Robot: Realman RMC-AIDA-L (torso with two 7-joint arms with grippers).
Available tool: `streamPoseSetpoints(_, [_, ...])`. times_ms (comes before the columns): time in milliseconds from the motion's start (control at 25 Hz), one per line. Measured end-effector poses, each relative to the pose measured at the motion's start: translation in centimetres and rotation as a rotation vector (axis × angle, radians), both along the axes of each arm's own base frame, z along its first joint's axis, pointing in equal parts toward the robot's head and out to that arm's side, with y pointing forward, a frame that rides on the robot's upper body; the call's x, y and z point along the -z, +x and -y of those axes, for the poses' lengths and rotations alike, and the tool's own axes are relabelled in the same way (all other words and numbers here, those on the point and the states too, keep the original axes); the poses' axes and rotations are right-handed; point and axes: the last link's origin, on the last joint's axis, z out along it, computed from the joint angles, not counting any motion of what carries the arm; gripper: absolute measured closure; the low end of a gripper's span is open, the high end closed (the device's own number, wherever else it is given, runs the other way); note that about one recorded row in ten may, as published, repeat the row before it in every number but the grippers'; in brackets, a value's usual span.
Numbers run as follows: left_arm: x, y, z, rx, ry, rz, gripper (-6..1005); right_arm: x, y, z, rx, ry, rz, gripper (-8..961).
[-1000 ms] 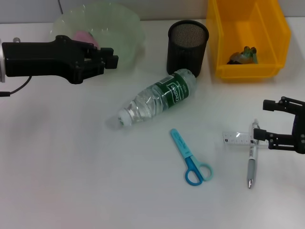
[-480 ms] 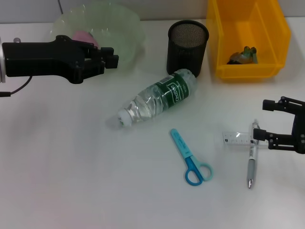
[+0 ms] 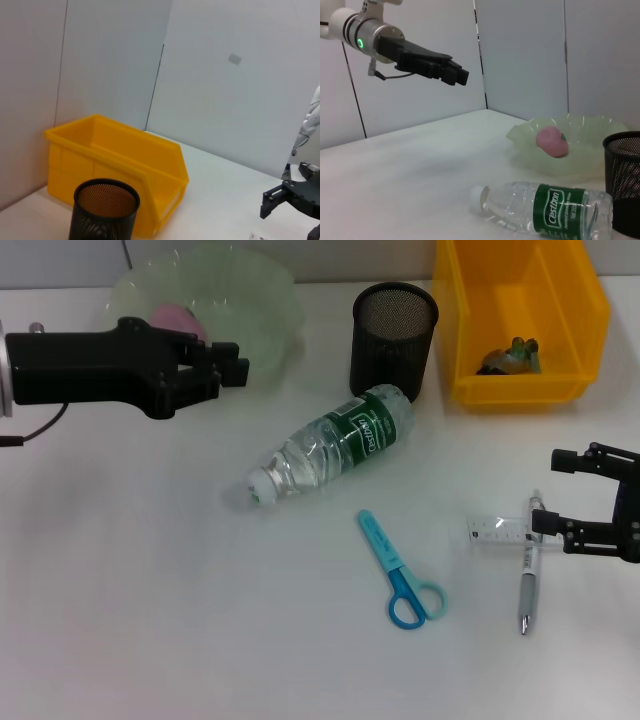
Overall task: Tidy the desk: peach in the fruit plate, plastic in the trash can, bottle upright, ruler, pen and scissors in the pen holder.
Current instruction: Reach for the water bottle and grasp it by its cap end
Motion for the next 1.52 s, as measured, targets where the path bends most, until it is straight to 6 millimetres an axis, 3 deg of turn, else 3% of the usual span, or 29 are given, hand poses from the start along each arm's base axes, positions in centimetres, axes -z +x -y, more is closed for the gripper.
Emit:
streamPoseSetpoints(360, [1.4,-1.5,0.2,-0.026,-0.009,0.015,638,-0.4,0.0,-0.1,0.012,-0.007,0.003,125])
streamPoseSetpoints(720, [4.0,-3.6,0.1,-0.038,0.021,-0.001,406,-0.4,-0.1,-0.2,0.010,-0.008,0.005,125])
streamPoseSetpoints(920, [5.9,-5.1,0.4,-0.033,0.043,-0.022,205,-0.4,-0.2,-0.3,0.009,-0.008,0.005,125])
streamPoseSetpoints(1280, [9.3,-6.8,0.9,-0.055,0.040,-0.061,207,-0.4,-0.3,-0.5,0.009,-0.007,0.005,125])
streamPoseSetpoints(1520, [10.6,-7.1,1.0,-0.045,0.033,-0.099,208,-0.4,-0.4,-0.6,0.009,-0.006,0.006,125])
